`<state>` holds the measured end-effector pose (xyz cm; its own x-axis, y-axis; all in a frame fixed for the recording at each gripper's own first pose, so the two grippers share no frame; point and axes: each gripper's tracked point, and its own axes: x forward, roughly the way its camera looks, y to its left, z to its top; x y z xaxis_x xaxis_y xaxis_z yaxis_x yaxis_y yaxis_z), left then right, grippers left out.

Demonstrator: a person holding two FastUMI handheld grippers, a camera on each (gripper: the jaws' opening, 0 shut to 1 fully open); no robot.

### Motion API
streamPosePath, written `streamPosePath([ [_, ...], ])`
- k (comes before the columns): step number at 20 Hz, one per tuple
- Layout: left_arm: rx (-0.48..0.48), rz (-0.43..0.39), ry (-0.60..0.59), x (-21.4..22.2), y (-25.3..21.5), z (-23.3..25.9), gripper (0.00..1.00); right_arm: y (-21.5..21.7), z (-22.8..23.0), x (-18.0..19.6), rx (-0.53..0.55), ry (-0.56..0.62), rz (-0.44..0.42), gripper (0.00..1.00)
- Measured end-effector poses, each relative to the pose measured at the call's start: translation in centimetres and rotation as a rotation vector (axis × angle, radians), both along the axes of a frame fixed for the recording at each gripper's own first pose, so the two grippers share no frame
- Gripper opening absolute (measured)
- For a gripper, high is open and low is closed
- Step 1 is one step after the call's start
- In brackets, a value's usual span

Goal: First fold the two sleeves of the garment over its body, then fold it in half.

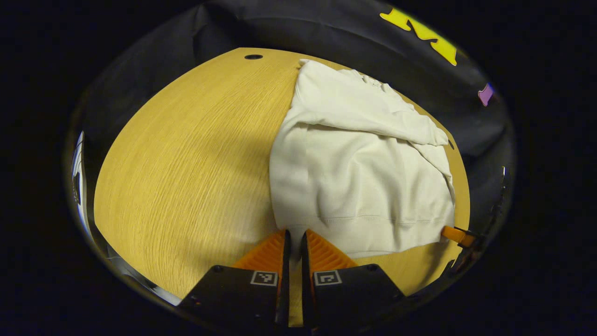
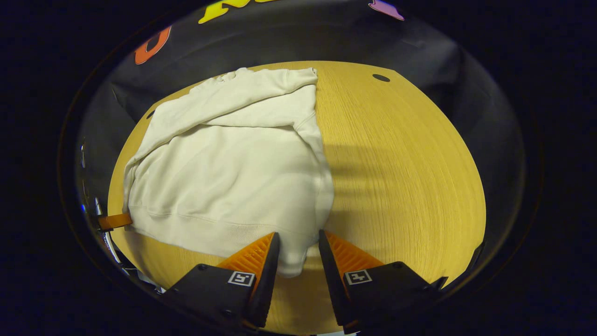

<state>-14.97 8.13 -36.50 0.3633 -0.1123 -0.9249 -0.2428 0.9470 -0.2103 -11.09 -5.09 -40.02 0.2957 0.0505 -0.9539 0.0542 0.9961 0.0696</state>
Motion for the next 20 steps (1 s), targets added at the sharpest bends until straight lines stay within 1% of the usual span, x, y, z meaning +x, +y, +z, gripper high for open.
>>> streamPosePath([
  [1,-0.002,0.009,-0.003,0.1,-0.1,-0.1,0.13,-0.1,-0.2,0.2,0.012,0.004,-0.027,0.35],
  [2,-0.009,0.015,-0.006,0.3,-0.1,-0.1,0.10,-0.1,-0.3,-0.1,0.021,0.014,-0.036,0.16],
  [4,-0.027,0.026,-0.009,0.1,-0.4,0.1,0.05,0.0,-0.2,0.0,0.048,0.019,-0.048,0.15],
  [5,-0.030,0.024,-0.011,0.3,0.0,-0.1,0.04,0.1,-0.3,0.2,0.063,0.015,-0.063,0.06],
  [8,-0.015,0.000,-0.040,0.3,0.3,0.7,0.04,0.5,0.5,0.4,0.145,0.004,-0.121,0.06],
  [10,-0.006,-0.007,-0.048,0.5,0.7,1.0,0.04,0.3,1.3,0.5,0.172,-0.011,-0.136,0.06],
  [12,-0.020,0.002,-0.074,1.0,0.7,2.1,0.04,0.5,2.7,1.0,0.200,-0.037,-0.145,0.06],
  [18,-0.038,-0.022,-0.228,4.6,0.1,6.8,0.03,1.3,7.2,3.3,0.267,-0.117,-0.153,0.06],
  [19,-0.048,-0.023,-0.260,5.4,-0.3,7.7,0.03,1.5,8.2,3.8,0.286,-0.128,-0.155,0.03],
  [20,-0.052,-0.023,-0.287,6.2,-0.4,8.6,0.03,1.6,9.4,4.4,0.303,-0.141,-0.164,0.05],
])
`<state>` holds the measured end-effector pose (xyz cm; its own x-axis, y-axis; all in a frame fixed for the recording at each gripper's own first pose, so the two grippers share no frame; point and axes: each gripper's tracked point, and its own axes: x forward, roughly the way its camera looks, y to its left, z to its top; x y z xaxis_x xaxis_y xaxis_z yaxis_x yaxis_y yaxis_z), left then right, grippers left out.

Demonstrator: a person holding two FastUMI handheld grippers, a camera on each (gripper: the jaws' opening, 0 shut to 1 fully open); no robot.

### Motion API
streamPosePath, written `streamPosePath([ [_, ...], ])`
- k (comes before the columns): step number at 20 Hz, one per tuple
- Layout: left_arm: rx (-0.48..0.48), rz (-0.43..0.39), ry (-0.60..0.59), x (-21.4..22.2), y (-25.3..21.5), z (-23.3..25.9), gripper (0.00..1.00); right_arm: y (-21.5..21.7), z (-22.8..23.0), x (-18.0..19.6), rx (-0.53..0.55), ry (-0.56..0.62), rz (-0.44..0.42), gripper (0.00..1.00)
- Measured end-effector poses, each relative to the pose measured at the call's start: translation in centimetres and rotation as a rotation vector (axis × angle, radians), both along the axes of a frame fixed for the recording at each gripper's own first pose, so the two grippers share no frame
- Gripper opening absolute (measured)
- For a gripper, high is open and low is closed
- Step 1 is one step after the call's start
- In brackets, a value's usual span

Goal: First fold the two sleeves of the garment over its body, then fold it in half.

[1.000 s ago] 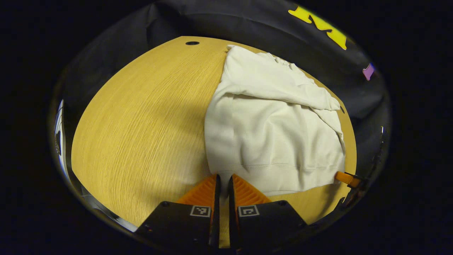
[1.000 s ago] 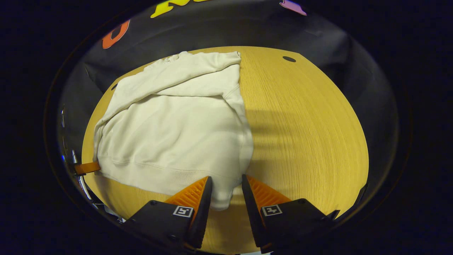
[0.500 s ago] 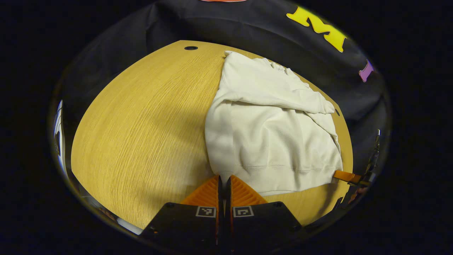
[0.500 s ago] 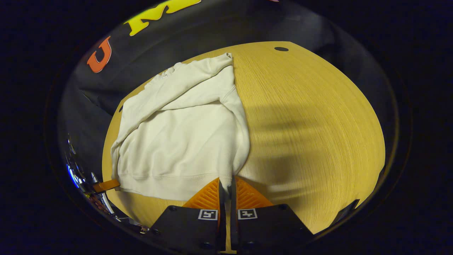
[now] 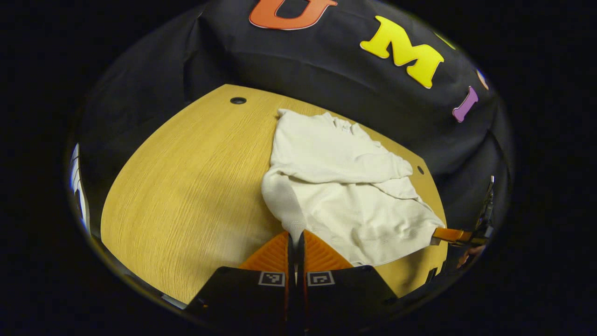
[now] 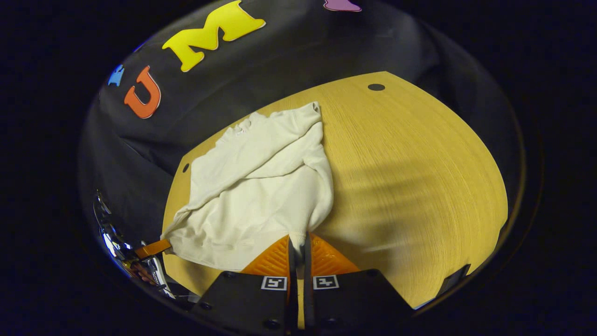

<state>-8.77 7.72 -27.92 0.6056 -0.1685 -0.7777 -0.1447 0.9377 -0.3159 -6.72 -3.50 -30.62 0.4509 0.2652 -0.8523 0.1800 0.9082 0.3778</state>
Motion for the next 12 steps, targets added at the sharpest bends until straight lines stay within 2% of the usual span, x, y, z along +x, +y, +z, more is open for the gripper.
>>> streamPosePath([
  [6,-0.065,0.008,-0.125,5.4,-0.7,6.7,0.03,1.2,7.1,5.2,0.096,-0.085,-0.046,0.06],
  [12,-0.009,-0.055,-0.259,12.4,-0.1,12.9,0.03,2.4,13.3,11.3,0.119,-0.188,-0.012,0.06],
])
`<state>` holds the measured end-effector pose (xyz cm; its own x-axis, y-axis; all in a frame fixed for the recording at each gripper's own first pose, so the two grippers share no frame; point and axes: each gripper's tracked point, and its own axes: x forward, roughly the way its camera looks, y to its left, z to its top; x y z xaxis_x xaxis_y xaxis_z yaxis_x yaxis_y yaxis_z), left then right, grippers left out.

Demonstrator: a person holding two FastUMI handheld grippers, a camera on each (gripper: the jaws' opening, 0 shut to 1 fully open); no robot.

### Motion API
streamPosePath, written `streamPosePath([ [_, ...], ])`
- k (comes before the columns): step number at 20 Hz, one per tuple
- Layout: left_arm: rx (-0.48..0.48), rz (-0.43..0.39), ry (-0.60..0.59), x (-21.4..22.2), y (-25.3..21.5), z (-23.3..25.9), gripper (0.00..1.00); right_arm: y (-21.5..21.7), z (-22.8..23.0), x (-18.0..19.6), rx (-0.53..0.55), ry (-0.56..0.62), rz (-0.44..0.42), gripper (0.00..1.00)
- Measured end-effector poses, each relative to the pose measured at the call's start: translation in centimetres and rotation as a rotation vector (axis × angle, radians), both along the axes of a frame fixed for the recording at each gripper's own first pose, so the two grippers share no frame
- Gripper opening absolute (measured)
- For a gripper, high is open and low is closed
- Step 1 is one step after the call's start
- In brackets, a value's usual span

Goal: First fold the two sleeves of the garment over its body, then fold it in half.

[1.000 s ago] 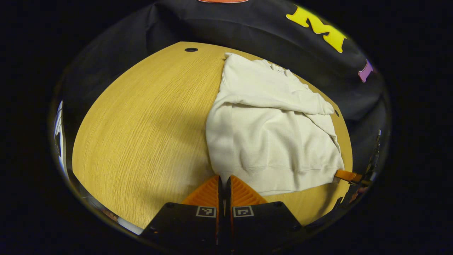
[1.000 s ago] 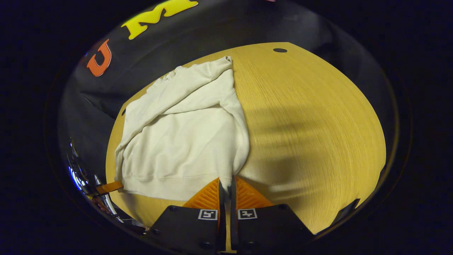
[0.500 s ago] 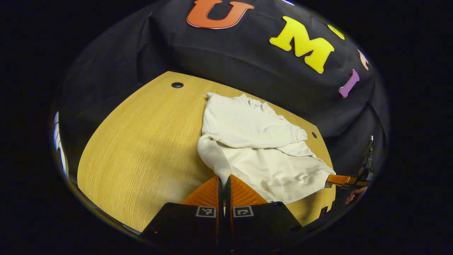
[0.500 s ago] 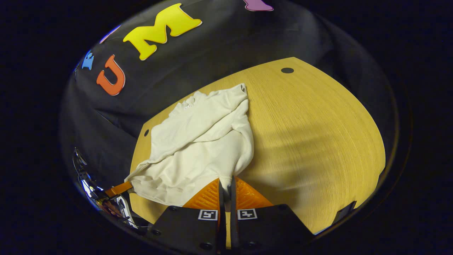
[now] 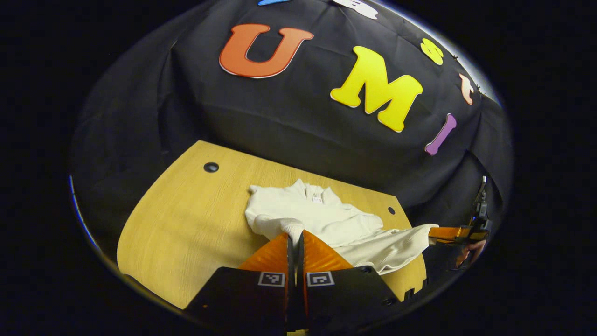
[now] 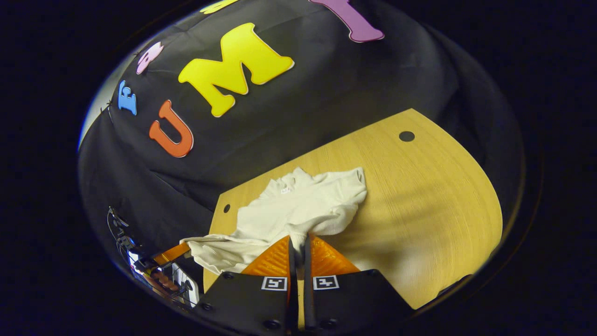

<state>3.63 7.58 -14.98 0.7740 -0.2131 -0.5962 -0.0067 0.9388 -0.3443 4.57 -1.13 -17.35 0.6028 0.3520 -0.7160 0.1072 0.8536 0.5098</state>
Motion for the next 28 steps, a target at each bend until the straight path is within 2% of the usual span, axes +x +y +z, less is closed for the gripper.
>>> streamPosePath([
  [3,-0.014,-0.001,-0.036,4.5,0.4,2.2,0.03,0.1,1.7,4.2,0.006,-0.025,-0.005,0.06],
  [6,-0.013,0.006,-0.036,9.4,0.9,2.2,0.03,0.1,1.1,8.7,0.045,-0.011,-0.033,0.05],
  [9,-0.007,0.007,-0.025,14.4,0.7,0.4,0.03,-0.4,-1.7,12.9,0.039,0.016,-0.056,0.06],
  [11,0.018,-0.004,-0.033,17.1,0.4,-1.2,0.03,-1.1,-4.0,15.0,-0.014,0.013,-0.059,0.06],
  [16,0.045,-0.022,-0.048,21.6,-0.9,-5.3,0.03,-0.5,-9.0,19.9,-0.060,-0.003,-0.083,0.05],
  [20,0.050,0.008,-0.057,24.7,0.1,-9.9,0.03,-0.2,-13.9,22.7,-0.077,0.000,-0.096,0.06],
  [24,0.060,0.009,-0.011,26.7,0.3,-15.9,0.03,-0.8,-19.7,24.0,-0.072,0.052,-0.145,0.06],
  [28,0.136,0.009,0.025,28.1,0.3,-20.1,0.04,-1.0,-24.0,24.7,-0.153,0.065,-0.123,0.06],
])
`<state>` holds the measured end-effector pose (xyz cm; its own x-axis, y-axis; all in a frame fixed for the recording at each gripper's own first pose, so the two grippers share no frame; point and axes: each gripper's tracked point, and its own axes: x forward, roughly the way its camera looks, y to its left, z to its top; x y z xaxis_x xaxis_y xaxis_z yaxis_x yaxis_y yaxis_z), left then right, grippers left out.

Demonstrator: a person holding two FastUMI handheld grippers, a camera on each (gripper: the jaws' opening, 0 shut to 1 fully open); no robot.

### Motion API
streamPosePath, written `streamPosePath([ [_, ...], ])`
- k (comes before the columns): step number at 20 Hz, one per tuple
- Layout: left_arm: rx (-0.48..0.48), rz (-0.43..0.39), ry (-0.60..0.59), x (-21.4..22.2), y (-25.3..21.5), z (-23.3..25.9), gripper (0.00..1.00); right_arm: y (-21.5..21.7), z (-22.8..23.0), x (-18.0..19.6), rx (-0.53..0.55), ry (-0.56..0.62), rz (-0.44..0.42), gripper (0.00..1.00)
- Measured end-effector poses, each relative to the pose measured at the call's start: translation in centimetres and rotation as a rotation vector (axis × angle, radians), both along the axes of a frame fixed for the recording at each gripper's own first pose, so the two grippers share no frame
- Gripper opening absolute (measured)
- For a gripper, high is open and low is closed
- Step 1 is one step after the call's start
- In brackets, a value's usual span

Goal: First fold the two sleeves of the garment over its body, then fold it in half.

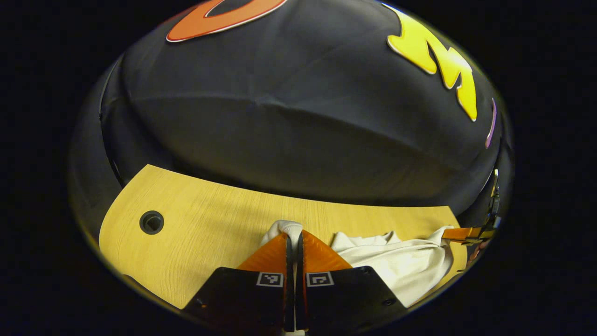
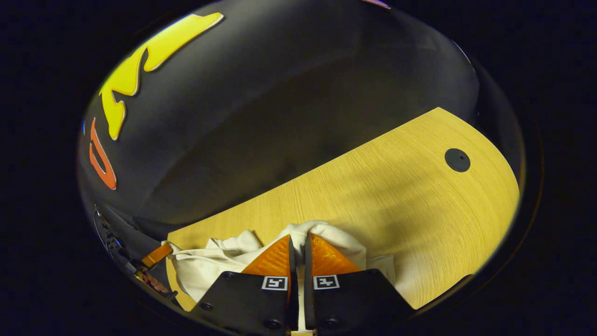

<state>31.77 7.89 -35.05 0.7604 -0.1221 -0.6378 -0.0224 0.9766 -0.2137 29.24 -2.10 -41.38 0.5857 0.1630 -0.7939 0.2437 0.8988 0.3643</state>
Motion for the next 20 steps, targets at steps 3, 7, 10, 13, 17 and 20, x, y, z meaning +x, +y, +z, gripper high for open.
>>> streamPosePath([
  [3,-0.014,-0.006,-0.004,0.1,-0.8,-0.4,0.11,0.1,0.0,1.1,-0.007,-0.025,-0.025,0.12],
  [7,0.055,0.000,-0.051,0.5,0.3,2.7,0.67,-1.6,3.0,1.8,-0.027,-0.105,-0.061,0.47],
  [10,0.131,0.055,-0.133,0.4,1.9,7.3,1.00,-3.2,6.2,1.3,-0.078,-0.140,-0.073,0.48],
  [13,0.140,0.073,-0.170,-1.1,1.8,11.4,0.99,-4.6,10.0,0.2,-0.140,-0.201,-0.065,0.78],
  [17,0.178,0.098,-0.304,-4.4,2.0,21.2,0.98,-4.7,19.8,-2.5,-0.250,-0.354,-0.041,0.82],
  [20,0.201,0.083,-0.439,-8.2,1.0,30.2,0.98,-3.7,29.3,-5.0,-0.334,-0.524,-0.009,0.88],
])
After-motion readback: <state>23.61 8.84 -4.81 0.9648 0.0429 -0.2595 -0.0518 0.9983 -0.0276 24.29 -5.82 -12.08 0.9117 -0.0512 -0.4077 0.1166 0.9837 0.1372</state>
